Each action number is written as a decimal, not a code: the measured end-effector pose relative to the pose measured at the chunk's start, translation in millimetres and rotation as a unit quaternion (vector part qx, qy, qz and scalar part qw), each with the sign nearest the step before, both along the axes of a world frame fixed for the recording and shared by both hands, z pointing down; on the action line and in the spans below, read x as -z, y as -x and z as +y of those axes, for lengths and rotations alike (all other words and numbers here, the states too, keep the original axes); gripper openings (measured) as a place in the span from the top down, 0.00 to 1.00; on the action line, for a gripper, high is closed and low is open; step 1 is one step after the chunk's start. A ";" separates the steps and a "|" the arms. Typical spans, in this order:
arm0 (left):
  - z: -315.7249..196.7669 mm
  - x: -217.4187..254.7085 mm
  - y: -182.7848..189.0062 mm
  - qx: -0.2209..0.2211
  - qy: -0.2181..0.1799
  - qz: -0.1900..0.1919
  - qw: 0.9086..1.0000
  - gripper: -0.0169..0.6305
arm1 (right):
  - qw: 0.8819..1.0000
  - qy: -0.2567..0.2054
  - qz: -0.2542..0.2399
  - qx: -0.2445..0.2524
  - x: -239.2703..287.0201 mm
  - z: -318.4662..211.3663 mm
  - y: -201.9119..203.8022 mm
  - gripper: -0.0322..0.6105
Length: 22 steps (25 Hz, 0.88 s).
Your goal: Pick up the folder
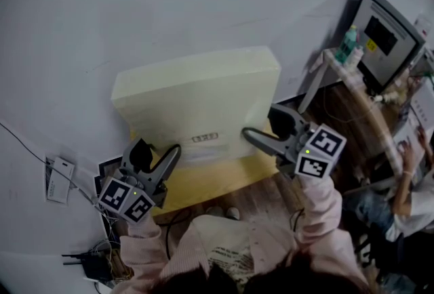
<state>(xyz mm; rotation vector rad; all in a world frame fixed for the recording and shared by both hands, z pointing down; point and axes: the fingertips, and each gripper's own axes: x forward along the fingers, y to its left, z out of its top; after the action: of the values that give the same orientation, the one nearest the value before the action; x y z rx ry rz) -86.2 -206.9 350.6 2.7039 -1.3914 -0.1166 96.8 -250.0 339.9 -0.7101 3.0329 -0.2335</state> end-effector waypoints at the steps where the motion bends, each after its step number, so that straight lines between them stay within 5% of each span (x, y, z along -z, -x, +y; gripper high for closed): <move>1: 0.3 1.0 0.2 0.000 -0.001 0.001 1.000 0.45 | 1.000 0.000 0.000 -0.001 0.4 0.3 0.0 0.47; 22: 1.7 6.9 -5.9 -0.002 -0.013 0.003 1.000 0.45 | 1.000 -0.010 0.014 -0.016 1.9 5.6 -6.2 0.48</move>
<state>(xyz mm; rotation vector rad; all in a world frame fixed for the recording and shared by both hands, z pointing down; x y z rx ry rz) -80.4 -205.1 343.7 2.7258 -1.3925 -0.1424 103.0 -244.4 338.1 -0.7661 3.0422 -0.1930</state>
